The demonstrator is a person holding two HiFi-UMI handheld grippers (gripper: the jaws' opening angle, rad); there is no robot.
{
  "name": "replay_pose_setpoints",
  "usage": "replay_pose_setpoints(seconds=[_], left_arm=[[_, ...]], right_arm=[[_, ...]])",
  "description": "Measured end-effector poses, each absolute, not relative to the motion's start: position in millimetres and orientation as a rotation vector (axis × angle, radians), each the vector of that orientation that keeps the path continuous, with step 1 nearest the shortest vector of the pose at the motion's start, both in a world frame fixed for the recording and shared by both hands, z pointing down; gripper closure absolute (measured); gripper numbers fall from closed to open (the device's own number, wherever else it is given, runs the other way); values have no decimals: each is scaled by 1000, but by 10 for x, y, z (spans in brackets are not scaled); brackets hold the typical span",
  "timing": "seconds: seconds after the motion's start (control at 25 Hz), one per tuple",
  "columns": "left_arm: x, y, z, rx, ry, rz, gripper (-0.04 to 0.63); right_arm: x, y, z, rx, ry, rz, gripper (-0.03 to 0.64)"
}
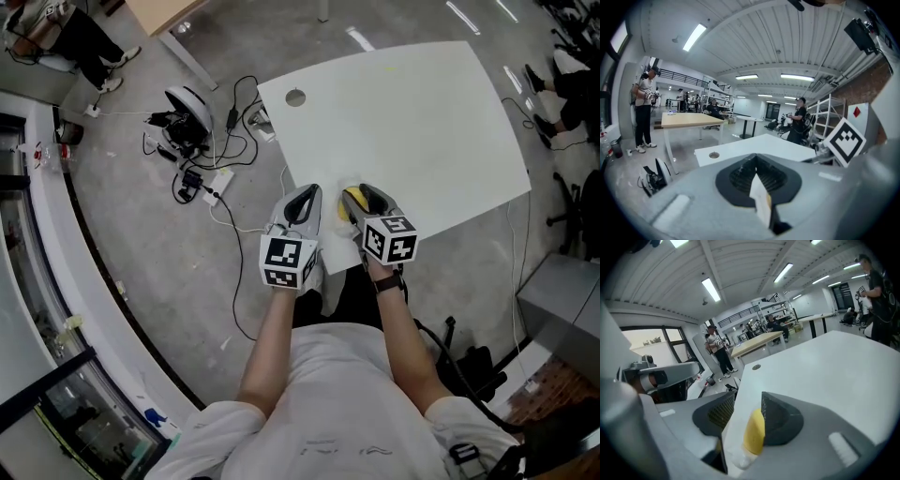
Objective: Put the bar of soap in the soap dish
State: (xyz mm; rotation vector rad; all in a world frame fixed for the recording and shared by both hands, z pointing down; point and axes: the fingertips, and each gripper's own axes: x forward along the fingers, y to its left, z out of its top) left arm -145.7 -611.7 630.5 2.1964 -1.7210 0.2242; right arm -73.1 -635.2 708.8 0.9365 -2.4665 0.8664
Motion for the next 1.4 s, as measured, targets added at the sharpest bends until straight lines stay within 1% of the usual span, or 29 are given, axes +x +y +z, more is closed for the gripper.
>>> replay_pose_setpoints(seconds=[0.04, 0.2, 0.28, 0.44, 0.64, 0.8, 0.96, 1.08, 1.24, 1.28, 1.32, 1.4], left_arm=[[-1461, -6139, 6234, 2215, -1717, 215, 594], [-1511, -6038, 5820, 2286, -1732, 186, 594], [-1559, -5983, 5578, 2333, -1761, 155, 594], [-1522, -6013, 5033, 2439, -1752, 35, 594], [-1384, -5651, 4296, 2560, -1790, -188, 594], [-1216, -5496, 4264, 2547, -1739, -76, 594], [-1062, -5180, 4221, 2542, -1650, -139, 595], [-885, -4863, 4119, 2589, -1624, -80, 595], [-563, -4166, 4087, 2625, -1646, -35, 595], [-470, -3953, 4115, 2631, -1649, -38, 595], [-370, -3741, 4152, 2633, -1652, -49, 595], [-154, -3374, 4234, 2626, -1651, -65, 595]], right_arm=[[-745, -6374, 6996, 949, -2489, 849, 444], [-797, -6207, 6584, 981, -2558, 742, 585], [-830, -6124, 6285, 1002, -2600, 660, 604], [-811, -6113, 5572, 1119, -2697, 460, 607], [-642, -5635, 4705, 1230, -2939, 577, 607], [-575, -5259, 4182, 1206, -3019, 386, 607], [-400, -4994, 4050, 1252, -2946, 256, 607], [-268, -4706, 3989, 1246, -2958, 195, 607], [79, -3948, 4021, 1261, -2959, 79, 607], [181, -3727, 4071, 1268, -2949, 66, 600], [293, -3514, 4131, 1278, -2939, 65, 558], [533, -3160, 4236, 1302, -2938, 78, 560]])
